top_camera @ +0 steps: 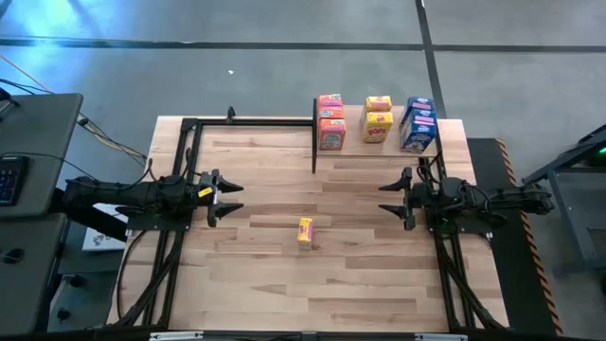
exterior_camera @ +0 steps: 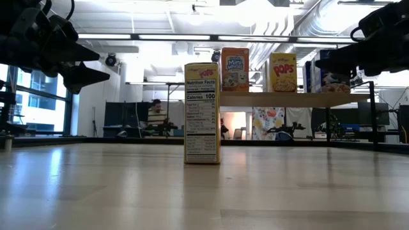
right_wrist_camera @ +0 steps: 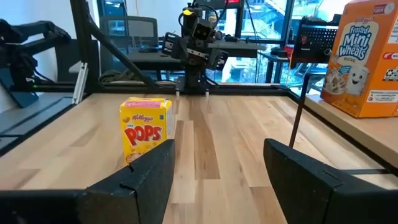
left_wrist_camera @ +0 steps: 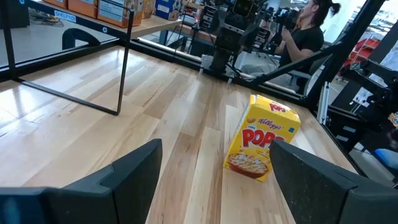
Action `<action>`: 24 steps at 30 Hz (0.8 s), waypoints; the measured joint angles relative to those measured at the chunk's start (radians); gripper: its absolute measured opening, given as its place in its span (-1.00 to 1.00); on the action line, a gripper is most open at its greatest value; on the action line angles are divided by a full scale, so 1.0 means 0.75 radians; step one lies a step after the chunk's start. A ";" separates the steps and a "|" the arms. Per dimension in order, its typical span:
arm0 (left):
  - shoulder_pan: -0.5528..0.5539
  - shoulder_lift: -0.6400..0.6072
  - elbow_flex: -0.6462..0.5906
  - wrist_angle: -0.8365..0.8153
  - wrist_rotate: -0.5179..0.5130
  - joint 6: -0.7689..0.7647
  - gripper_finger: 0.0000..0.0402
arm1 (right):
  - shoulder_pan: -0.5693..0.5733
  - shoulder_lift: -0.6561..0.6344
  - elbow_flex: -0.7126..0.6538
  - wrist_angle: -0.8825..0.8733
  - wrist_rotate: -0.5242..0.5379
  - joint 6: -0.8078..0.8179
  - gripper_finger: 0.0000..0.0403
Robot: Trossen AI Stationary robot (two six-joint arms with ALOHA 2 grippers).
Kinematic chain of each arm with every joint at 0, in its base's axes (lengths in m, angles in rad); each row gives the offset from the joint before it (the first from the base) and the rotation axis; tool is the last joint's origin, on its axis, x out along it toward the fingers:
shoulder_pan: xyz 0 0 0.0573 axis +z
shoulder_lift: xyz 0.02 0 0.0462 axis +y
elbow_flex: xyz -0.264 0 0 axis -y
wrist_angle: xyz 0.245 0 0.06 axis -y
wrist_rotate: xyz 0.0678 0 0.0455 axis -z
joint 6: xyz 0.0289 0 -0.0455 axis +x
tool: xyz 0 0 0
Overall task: Stack cereal on shelf
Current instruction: Put the yellow cereal box on the shelf aligned with the yellow cereal boxes
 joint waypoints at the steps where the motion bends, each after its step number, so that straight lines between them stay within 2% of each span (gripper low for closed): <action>1: 0.000 0.000 0.000 0.000 -0.001 0.000 0.44 | 0.000 0.000 0.000 0.000 0.000 0.010 0.18; 24: 0.000 -0.001 0.000 0.010 -0.029 0.000 0.44 | 0.000 0.000 -0.001 -0.001 -0.004 0.038 0.18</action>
